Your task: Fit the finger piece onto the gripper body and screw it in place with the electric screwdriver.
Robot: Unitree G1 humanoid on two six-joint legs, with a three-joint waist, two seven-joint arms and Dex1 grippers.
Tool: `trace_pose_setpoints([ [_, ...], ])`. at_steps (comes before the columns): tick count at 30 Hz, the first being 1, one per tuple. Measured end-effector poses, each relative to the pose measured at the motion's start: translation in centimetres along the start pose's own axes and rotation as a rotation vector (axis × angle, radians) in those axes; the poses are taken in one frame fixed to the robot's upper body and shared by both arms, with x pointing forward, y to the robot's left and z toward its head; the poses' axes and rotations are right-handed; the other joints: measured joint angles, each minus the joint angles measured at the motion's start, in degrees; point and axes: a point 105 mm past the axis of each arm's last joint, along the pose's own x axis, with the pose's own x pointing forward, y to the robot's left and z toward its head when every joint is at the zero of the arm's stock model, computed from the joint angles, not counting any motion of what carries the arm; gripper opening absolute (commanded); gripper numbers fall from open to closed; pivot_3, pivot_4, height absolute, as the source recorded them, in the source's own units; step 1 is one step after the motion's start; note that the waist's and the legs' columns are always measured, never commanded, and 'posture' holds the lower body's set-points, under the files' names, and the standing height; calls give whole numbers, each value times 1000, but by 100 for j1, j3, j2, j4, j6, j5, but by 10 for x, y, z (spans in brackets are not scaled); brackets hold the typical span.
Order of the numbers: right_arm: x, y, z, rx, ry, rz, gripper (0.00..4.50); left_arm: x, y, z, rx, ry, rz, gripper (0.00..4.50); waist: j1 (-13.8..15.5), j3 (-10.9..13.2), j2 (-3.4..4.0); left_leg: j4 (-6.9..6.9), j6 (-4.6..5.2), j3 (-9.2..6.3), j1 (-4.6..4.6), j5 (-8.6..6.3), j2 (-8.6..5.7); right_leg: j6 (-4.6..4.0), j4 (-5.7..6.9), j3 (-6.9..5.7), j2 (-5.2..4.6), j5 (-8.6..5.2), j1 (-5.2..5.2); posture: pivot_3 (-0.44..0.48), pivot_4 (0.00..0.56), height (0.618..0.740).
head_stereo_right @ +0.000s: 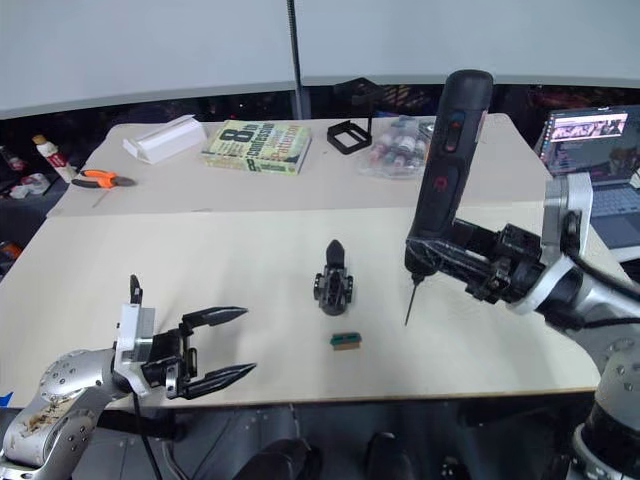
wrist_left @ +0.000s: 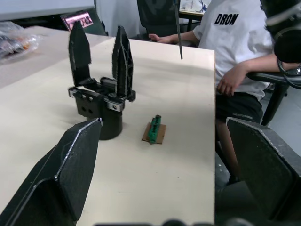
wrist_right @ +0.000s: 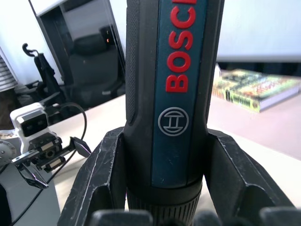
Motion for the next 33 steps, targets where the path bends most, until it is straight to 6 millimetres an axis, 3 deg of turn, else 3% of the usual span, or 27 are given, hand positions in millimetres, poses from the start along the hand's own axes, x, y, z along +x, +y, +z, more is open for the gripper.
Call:
trace_pose_setpoints([
  [5,10,16,-14,-179,-46,124,1928,6,1,-2,4,16,-7,4500,-65,0,0,0,-1,11,15,0,4,0,6,5,12,0,5,0,150,740],
  [15,37,30,-47,-162,-57,308,1928,30,3,-30,-6,118,37,4500,-113,0,0,-3,-2,16,20,0,5,-1,6,15,16,1,3,0,150,740],
  [26,47,27,-44,-207,-57,321,1928,49,5,-29,19,95,53,4500,-116,0,0,-3,-2,17,20,0,6,-1,8,17,17,1,2,0,150,740],
  [33,49,22,-49,-231,-21,350,1928,57,1,-39,-2,118,31,4500,-121,0,-1,-3,-2,18,21,0,6,-1,8,18,18,1,0,0,150,740],
])
